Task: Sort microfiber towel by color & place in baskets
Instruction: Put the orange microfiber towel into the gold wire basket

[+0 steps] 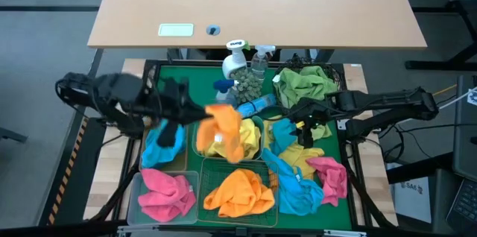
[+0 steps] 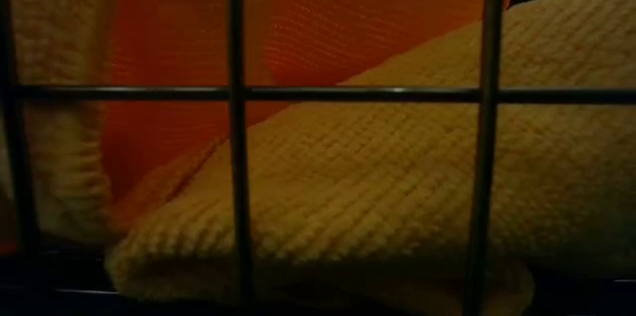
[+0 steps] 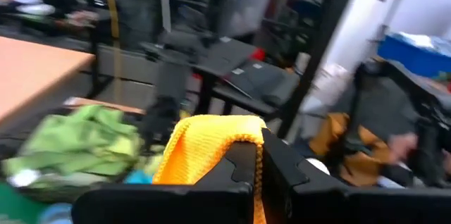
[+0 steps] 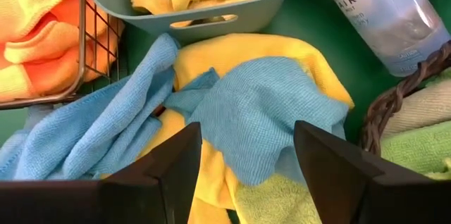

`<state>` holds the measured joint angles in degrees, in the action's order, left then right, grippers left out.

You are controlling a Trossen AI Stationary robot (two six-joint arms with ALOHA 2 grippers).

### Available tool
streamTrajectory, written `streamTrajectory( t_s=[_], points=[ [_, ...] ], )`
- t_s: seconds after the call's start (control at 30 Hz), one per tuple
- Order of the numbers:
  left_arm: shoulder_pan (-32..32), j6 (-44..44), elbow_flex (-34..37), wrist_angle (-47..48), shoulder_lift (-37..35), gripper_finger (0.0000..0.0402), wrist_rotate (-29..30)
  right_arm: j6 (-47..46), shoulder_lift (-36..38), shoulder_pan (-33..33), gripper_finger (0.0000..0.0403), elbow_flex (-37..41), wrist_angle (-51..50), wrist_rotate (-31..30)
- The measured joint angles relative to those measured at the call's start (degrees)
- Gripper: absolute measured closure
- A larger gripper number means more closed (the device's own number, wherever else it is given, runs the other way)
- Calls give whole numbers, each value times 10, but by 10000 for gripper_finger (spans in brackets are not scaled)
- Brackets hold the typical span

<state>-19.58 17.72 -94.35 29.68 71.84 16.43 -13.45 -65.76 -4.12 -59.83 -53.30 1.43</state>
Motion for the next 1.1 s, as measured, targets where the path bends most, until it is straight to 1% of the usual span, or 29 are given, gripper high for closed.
streamTrajectory(
  t_s=[0.2, 0.4, 0.57, 0.77, 0.93, 1.1],
  points=[
    [-65, 18, 1, -13, 66, 401, 0, 0, 0, 0, 176, 0, 12, 0],
    [-97, 51, 1, -28, 122, 401, 11, 0, 0, 0, 176, 0, 12, 0],
    [-111, 92, 1, -43, 158, 401, 13, 2, 0, 0, 176, 0, 12, 0],
    [-120, 103, 1, -42, 194, 401, 67, 3, 0, 0, 176, 0, 12, 0],
    [-116, 112, 1, -9, 234, 401, 85, 3, 0, 0, 176, 0, 12, 0],
    [-106, 174, 1, 44, 284, 401, 87, 3, 0, 0, 176, 0, 12, 0]
  ],
)
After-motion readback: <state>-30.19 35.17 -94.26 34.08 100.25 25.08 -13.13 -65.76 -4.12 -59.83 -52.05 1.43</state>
